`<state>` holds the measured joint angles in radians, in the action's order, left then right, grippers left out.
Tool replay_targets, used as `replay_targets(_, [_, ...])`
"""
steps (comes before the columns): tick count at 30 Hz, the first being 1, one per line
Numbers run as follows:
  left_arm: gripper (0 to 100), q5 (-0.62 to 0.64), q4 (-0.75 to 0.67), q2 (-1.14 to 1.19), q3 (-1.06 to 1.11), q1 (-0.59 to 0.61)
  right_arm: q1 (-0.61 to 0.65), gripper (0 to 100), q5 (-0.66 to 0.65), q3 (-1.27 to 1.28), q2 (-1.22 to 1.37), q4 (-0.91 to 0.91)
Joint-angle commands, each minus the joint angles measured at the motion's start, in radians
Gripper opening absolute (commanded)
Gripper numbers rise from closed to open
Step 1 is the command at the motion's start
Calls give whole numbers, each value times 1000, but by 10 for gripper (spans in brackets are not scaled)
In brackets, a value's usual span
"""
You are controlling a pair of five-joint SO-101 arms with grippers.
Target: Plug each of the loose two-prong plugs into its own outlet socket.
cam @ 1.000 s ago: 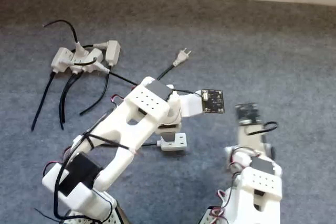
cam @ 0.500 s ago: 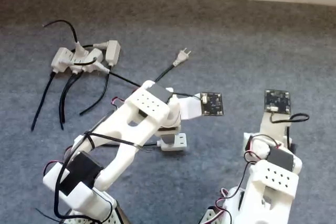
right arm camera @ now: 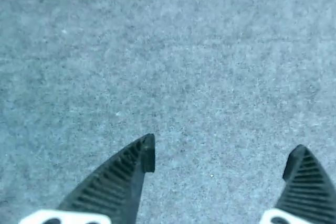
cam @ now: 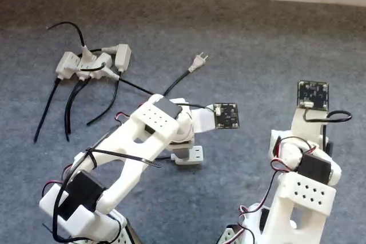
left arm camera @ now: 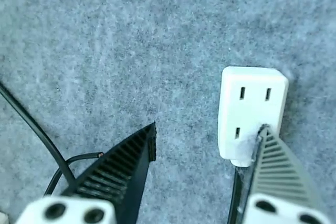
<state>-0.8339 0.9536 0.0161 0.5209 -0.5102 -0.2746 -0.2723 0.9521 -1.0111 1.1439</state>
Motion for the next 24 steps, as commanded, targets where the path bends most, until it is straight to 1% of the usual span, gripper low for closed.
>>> replay_targets(1, [292,-2,-6,-4,-1,-19,7,372,9,-56,-8,2])
replay_targets(4, [306,58,40,-4,-27,-22,7,372,3,16,-8,-27])
replay_targets(8, [341,68,118,-4,-81,-24,1,372,2,156,-8,-166])
replay_targets(13, [355,68,147,-4,-134,-22,1,372,-2,182,-8,-173])
replay_targets(17, [355,68,175,-2,-180,-18,1,372,-29,191,-8,-177])
replay_targets(24, [334,66,173,-2,-143,-15,2,372,-31,191,-8,-177])
